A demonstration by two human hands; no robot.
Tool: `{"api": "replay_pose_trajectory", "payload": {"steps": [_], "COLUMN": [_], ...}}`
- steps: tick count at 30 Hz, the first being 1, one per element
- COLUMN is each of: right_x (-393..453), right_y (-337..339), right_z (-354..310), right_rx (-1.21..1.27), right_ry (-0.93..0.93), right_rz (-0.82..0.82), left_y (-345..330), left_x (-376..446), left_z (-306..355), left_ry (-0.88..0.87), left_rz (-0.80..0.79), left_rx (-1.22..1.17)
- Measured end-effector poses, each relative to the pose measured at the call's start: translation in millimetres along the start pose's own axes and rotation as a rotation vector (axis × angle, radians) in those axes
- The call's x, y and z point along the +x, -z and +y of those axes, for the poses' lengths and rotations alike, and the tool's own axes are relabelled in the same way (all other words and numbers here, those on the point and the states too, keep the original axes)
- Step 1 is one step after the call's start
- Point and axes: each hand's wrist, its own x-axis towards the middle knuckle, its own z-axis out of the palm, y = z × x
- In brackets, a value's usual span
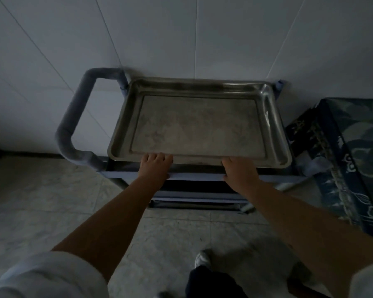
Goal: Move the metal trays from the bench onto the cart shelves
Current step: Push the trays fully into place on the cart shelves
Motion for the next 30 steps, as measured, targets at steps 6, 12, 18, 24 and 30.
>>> {"api": "replay_pose_trajectory", "payload": {"steps": [6,12,18,24,30], "right_x": [-14.3,-19.7,-60.1,-136.0,-175.0], "right_y": [-7.0,-6.9,-10.5,-29.4,-35.4], "right_z": [-7.3,-16.9,-43.6,-81.7,-113.4], "right_rx": [0.05,0.108,0.227,0.101,0.118], "right_ry": [-0.073,-0.105,-0.363,-0.31,-0.344], "right_rz": [0.027,0.187,0.094,-0.203,-0.278], "left_y": [-15.8,-23.0,-26.3,-53.3,-62.6], "left_x": [-11.4,-14.7,-58.9,-128.2,-165.9], "left_z": [6.0,2.6,7.4,-3.5,-13.5], "left_ry": [-0.005,-0.06,-0.158,-0.162,-0.117], "left_rz": [0.097,0.176,0.135,-0.011,-0.102], "left_rx": [0.021,-0.035,-0.041,-0.056,-0.069]}}
